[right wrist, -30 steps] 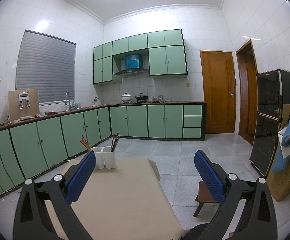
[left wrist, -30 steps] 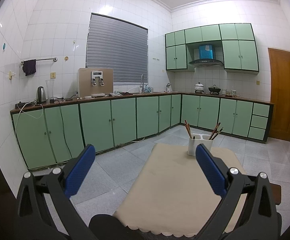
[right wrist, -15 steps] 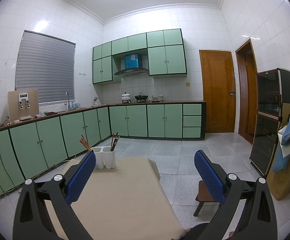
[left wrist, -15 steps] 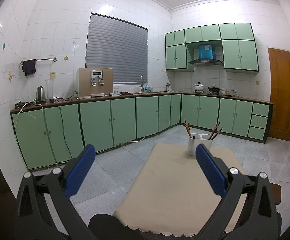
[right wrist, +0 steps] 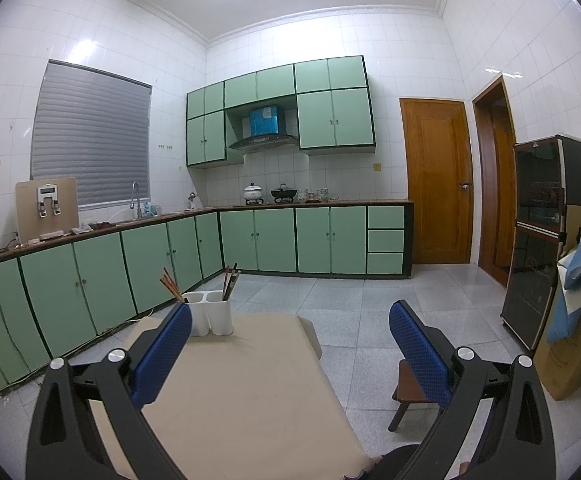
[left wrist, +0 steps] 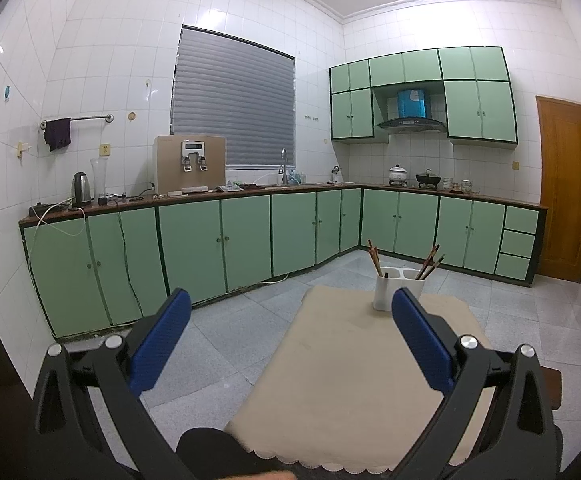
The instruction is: Organize utensils
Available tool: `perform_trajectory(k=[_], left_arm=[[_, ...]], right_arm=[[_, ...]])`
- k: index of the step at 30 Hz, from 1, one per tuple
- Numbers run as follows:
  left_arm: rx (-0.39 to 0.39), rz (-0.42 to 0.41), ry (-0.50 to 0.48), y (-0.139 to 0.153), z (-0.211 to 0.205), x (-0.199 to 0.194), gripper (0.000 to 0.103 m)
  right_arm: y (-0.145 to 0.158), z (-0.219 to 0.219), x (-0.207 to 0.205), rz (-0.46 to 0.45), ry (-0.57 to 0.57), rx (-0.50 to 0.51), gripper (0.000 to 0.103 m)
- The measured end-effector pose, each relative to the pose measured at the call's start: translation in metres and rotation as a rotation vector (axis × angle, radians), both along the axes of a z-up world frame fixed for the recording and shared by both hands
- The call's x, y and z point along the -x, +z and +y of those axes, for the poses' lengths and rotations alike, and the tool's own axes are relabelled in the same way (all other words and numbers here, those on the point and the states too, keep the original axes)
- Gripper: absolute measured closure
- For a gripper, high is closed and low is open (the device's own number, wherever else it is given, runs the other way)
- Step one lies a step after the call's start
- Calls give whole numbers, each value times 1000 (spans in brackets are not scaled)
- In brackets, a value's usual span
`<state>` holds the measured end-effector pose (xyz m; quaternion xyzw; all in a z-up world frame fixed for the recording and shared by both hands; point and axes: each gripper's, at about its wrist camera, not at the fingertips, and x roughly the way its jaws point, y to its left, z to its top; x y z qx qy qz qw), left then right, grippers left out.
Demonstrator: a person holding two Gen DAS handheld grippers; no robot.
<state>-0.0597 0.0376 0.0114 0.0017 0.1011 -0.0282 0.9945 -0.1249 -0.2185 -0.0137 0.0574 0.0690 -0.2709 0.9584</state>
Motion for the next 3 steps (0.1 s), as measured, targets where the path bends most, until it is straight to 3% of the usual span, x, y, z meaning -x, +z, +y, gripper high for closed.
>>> perform_trajectory(k=[3], left_arm=[[-5, -2, -5, -2, 1, 2, 5]], right_arm=[[0, 1, -1, 0, 0, 0, 6]])
